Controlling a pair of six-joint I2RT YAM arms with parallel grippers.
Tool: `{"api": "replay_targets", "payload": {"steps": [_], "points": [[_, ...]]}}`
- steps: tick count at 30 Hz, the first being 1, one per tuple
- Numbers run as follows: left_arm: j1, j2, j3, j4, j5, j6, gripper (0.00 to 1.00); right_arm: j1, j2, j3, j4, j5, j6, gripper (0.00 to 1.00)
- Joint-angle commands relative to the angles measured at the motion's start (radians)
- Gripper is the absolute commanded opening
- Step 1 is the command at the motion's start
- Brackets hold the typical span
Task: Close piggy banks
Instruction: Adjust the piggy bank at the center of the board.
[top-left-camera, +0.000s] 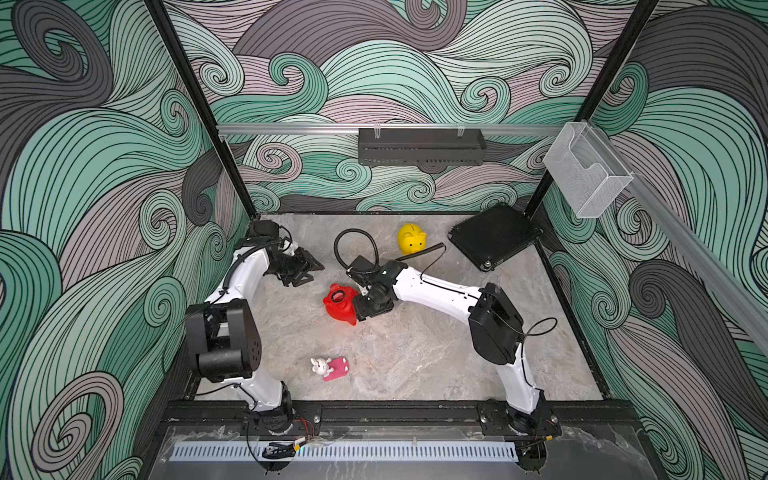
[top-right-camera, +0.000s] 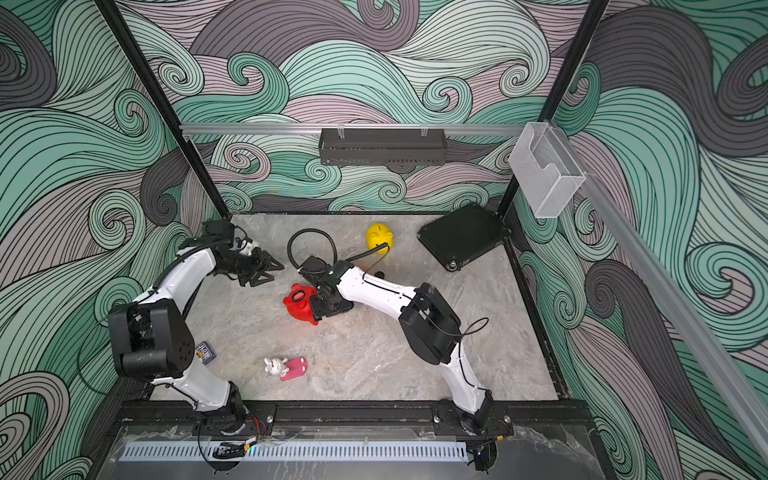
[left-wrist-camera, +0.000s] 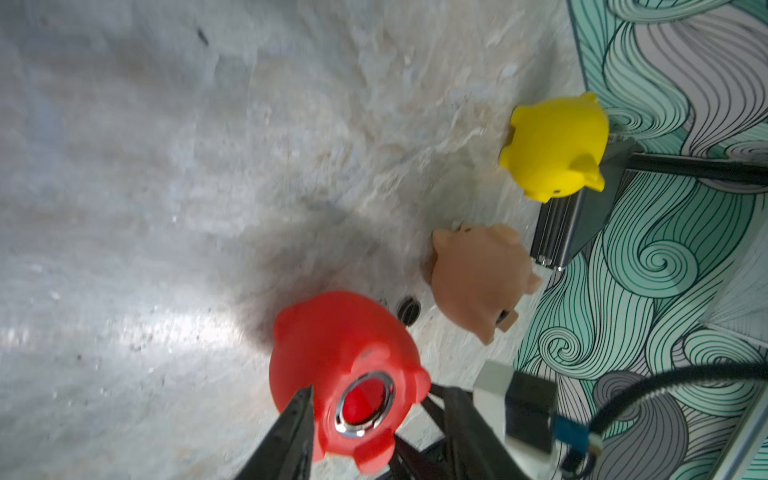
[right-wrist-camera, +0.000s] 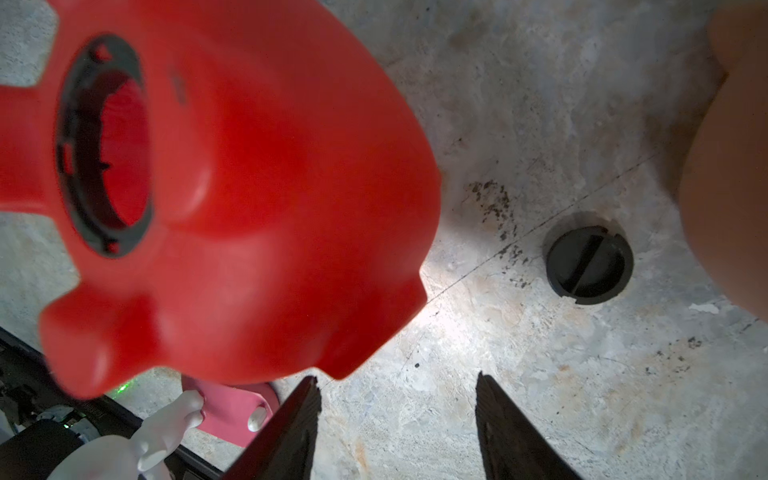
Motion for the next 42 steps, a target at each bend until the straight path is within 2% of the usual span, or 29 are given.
{"api": "replay_targets", "payload": {"steps": [1, 10, 19, 33, 42], "points": [[-0.008, 0.107, 0.071, 0.008, -0.010, 0.011, 0.50, 0.008, -0.033, -0.012, -0.019, -0.024, 0.028, 0.61], [-0.020, 0.278, 0.123, -0.010, 0.040, 0.074, 0.49, 0.011, 0.016, 0.032, -0.019, -0.050, 0.038, 0.61], [-0.080, 0.336, 0.124, -0.003, 0.117, 0.079, 0.47, 0.007, 0.067, 0.079, -0.019, -0.050, 0.037, 0.61], [-0.088, 0.227, -0.057, 0.009, 0.133, 0.098, 0.44, -0.028, 0.095, 0.125, -0.025, -0.041, 0.025, 0.59], [-0.085, 0.182, -0.073, -0.035, 0.079, 0.105, 0.45, -0.048, 0.136, 0.182, -0.046, -0.038, 0.013, 0.59]]}}
